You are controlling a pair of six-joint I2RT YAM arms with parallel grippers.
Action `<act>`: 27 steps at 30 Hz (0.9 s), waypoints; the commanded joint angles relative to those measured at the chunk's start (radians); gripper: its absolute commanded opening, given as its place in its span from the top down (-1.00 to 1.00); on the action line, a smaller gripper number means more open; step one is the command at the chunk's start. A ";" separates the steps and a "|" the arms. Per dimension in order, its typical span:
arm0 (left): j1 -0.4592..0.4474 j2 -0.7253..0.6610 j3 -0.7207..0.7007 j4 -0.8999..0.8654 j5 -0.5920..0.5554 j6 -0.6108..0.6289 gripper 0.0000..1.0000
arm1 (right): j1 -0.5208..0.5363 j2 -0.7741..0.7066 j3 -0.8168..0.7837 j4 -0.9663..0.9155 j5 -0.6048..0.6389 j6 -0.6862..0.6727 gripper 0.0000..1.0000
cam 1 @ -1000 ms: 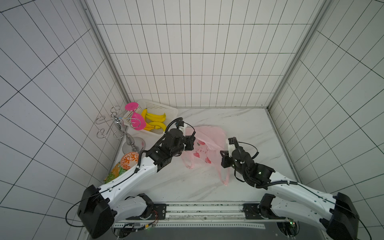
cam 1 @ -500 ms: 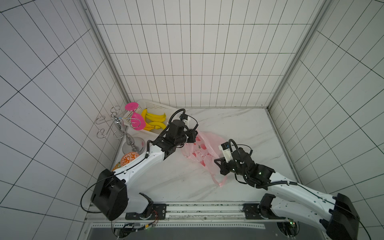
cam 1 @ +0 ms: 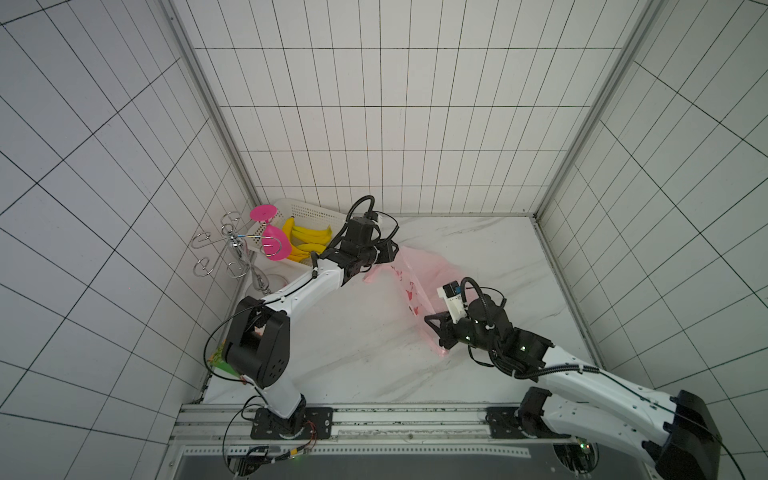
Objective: Place the banana into a plastic bag & tie a knot
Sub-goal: Open the plastic bag at the center of the board.
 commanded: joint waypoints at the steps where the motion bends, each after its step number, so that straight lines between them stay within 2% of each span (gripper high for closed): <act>1: -0.016 -0.118 0.004 -0.064 -0.070 0.014 -0.08 | -0.030 -0.002 0.096 -0.057 0.111 0.086 1.00; 3: -0.023 -0.208 -0.039 -0.098 -0.122 -0.001 -0.25 | -0.037 0.015 0.117 -0.059 0.151 0.089 1.00; 8: -0.023 -0.437 -0.199 -0.121 -0.262 -0.041 -0.42 | -0.055 0.098 0.185 -0.069 0.198 0.090 1.00; 10: -0.017 -0.528 -0.241 -0.118 -0.289 -0.041 -0.61 | -0.066 0.131 0.208 -0.072 0.200 0.099 1.00; 12: 0.003 -0.580 -0.239 -0.144 -0.284 -0.040 -0.71 | -0.073 0.158 0.225 -0.082 0.215 0.108 1.00; 14: 0.022 -0.603 -0.218 -0.174 -0.273 -0.035 -0.72 | -0.078 0.176 0.230 -0.083 0.223 0.110 1.00; 18: 0.034 -0.619 -0.227 -0.203 -0.346 -0.031 -0.71 | -0.100 0.178 0.237 -0.094 0.238 0.161 1.00; 24: 0.051 -0.571 -0.308 -0.186 -0.364 -0.069 -0.67 | -0.107 0.137 0.282 -0.173 0.377 0.223 1.00; 27: 0.054 -0.547 -0.328 -0.170 -0.423 -0.073 -0.68 | -0.109 0.101 0.281 -0.188 0.436 0.240 1.00</act>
